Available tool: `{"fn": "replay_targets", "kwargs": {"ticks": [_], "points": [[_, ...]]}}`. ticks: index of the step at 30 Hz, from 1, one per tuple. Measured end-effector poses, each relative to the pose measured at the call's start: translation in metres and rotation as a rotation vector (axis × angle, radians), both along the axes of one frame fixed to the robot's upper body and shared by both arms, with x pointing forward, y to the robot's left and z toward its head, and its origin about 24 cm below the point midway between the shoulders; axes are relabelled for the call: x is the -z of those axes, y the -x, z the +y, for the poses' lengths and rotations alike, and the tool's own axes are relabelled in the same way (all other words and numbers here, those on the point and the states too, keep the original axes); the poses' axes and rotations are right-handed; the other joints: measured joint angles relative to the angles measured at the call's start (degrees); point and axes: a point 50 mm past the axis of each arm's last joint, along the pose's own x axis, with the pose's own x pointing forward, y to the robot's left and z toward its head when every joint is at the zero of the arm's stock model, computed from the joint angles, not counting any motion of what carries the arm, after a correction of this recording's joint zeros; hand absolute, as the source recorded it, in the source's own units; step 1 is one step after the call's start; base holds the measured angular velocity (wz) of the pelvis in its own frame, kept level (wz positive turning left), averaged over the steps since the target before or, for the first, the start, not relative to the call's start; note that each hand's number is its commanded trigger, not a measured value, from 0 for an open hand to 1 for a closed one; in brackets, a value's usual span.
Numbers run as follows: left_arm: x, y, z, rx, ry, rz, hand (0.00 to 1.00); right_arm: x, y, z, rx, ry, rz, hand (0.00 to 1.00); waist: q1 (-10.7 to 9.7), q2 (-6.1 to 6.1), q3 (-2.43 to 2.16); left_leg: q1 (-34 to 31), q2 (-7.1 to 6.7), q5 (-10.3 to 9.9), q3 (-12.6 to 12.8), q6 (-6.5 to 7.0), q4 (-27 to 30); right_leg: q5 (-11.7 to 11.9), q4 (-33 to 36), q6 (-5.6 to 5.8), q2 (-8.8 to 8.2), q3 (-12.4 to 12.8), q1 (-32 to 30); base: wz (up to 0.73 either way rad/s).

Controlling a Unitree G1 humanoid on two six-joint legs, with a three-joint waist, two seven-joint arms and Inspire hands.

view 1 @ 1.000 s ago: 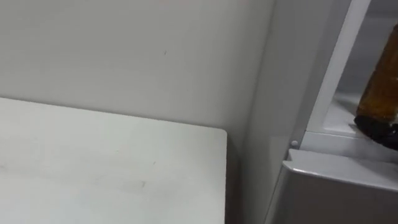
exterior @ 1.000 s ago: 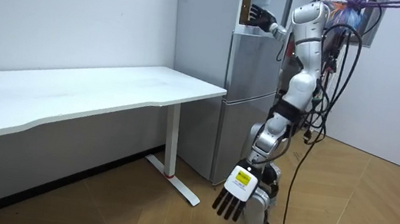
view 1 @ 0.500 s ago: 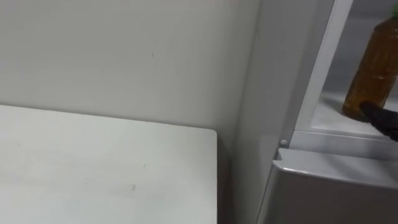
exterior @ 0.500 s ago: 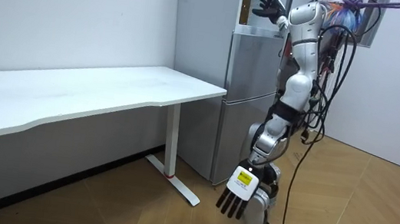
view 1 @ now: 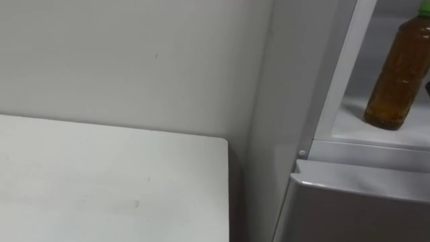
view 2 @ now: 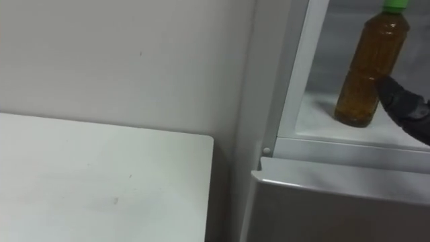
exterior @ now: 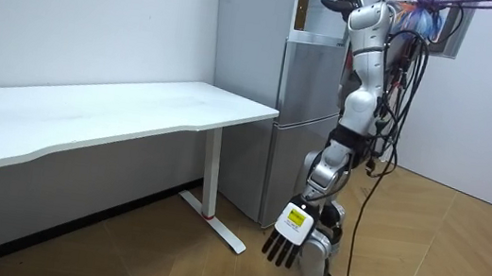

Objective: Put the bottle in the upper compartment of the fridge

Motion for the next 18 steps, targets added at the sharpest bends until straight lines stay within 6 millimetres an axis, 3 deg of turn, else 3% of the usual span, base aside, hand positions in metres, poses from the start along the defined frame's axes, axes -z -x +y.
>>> {"fn": "replay_targets", "kwargs": {"ticks": [6,7,9,12,18], "points": [[0.001,-0.001,-0.002,0.001,0.005,0.002,0.00,-0.001,0.004,-0.004,0.019,-0.022,-0.033,0.00,-0.06,0.70,-0.03,-0.04,-0.02,-0.01,0.06,-0.01,0.00,0.00,0.12,0.00,0.00,0.08,-0.36,0.00],[0.001,-0.001,-0.002,0.001,0.005,0.002,0.00,-0.003,0.006,-0.004,0.016,-0.027,-0.043,0.00,-0.11,0.80,-0.30,-0.29,-0.02,0.00,0.07,-0.01,0.01,0.00,0.27,0.00,0.01,0.16,-0.86,0.00],[0.001,-0.001,-0.002,-0.002,0.005,-0.003,0.00,-0.008,0.010,-0.004,-0.014,-0.050,-0.072,0.00,-0.22,1.11,-0.34,-0.34,-0.02,0.00,0.09,-0.01,0.00,-0.01,0.32,-0.01,0.03,0.22,-0.90,0.00],[0.001,-0.001,-0.001,0.000,0.003,-0.011,0.00,-0.011,0.011,-0.006,-0.140,-0.159,-0.100,0.00,-1.04,0.98,-0.51,-0.24,-0.07,0.00,0.10,-0.01,0.00,-0.26,0.70,-0.02,-0.04,0.23,-0.85,0.00],[0.002,-0.002,-0.005,0.008,0.016,-0.021,0.00,0.002,0.010,-0.005,-0.394,-0.324,-0.069,0.00,-1.46,0.90,-0.37,0.37,-0.51,-0.01,0.67,-0.01,0.19,-0.57,1.09,-0.05,-0.19,0.75,-1.01,-0.06]]}}
